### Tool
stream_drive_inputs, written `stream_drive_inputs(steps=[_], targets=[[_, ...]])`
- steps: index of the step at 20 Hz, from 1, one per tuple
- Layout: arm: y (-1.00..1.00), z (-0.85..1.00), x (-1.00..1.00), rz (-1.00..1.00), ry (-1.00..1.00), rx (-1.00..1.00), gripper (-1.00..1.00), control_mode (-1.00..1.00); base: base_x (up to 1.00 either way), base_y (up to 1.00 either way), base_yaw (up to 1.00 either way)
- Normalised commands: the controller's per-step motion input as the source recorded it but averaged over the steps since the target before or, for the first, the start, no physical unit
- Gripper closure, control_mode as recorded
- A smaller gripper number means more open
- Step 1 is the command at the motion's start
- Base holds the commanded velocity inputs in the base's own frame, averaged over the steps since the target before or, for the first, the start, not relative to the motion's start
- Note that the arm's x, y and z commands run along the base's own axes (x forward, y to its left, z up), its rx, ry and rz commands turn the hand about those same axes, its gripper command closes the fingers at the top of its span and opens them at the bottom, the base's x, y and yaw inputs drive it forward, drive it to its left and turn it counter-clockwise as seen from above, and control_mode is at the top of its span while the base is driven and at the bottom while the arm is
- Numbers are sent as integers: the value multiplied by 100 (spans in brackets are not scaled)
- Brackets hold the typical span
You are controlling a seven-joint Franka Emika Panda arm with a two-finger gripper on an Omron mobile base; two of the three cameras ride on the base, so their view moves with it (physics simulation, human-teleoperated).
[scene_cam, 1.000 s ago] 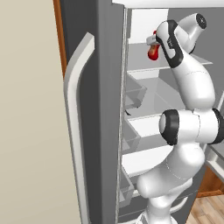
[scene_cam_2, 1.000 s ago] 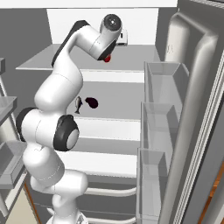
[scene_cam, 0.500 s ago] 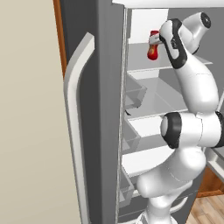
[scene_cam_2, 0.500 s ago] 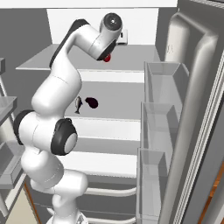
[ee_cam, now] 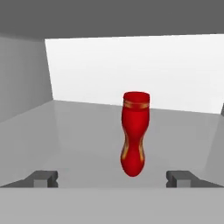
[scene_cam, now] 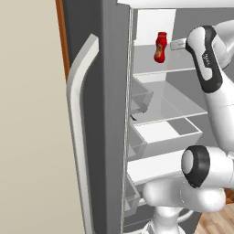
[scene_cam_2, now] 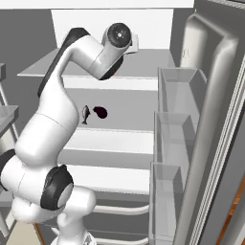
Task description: Place the ketchup and mayonnaise from the counter to the top shelf of the fridge. If the existing items in the fridge are on the top shelf, move them to other shelves.
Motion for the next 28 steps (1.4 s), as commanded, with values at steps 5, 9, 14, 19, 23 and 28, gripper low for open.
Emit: stream_drive_inputs(steps=[5, 9, 14, 19, 23, 28], targets=[[-6, 0, -100, 0, -9, 0, -100, -100, 0, 0, 0], [0, 0, -100, 0, -1, 0, -100, -100, 0, 0, 0], [0, -17, -100, 0, 0, -1, -100, -100, 0, 0, 0], [0, -45, -100, -1, 13, -5, -100, -100, 0, 0, 0], [3, -84, -100, -1, 28, -10, -100, -100, 0, 0, 0], [38, -53, -95, 0, 36, -16, -100, -100, 0, 0, 0]])
